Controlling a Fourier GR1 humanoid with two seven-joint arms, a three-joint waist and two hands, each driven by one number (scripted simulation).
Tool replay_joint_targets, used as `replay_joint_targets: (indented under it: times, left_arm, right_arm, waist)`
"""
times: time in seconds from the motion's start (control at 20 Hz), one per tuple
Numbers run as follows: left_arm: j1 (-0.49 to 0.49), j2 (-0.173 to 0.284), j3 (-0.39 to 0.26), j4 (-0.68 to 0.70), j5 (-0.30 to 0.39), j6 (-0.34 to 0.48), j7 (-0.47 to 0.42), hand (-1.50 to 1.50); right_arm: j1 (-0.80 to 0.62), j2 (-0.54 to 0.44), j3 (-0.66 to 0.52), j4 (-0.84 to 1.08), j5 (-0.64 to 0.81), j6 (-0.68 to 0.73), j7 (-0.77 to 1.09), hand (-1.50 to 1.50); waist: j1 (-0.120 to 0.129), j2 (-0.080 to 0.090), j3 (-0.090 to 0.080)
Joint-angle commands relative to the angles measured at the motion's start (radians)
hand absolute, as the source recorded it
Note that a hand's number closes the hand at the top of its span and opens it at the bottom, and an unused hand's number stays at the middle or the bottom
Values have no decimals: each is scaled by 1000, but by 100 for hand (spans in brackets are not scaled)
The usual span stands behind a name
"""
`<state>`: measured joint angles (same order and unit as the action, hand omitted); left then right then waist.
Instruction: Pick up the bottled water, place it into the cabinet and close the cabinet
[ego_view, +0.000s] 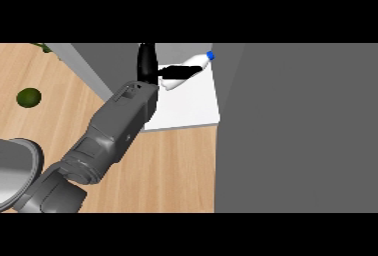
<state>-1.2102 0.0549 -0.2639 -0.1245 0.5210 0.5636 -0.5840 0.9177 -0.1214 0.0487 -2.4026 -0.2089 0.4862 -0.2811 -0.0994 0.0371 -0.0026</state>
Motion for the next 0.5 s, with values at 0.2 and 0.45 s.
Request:
replay_joint_targets:
  times: [0.2, 0.45]
  left_arm:
    - [7, -47, 61, -57, 40, -153, -127, -150]
    - [16, -49, 73, -59, 32, -181, -139, -150]
  right_arm:
    - [-11, -5, -14, -61, -83, -17, 58, -150]
    - [24, -3, 4, -116, -78, -17, 91, -150]
  waist:
    - [36, -11, 1]
    - [54, -23, 2]
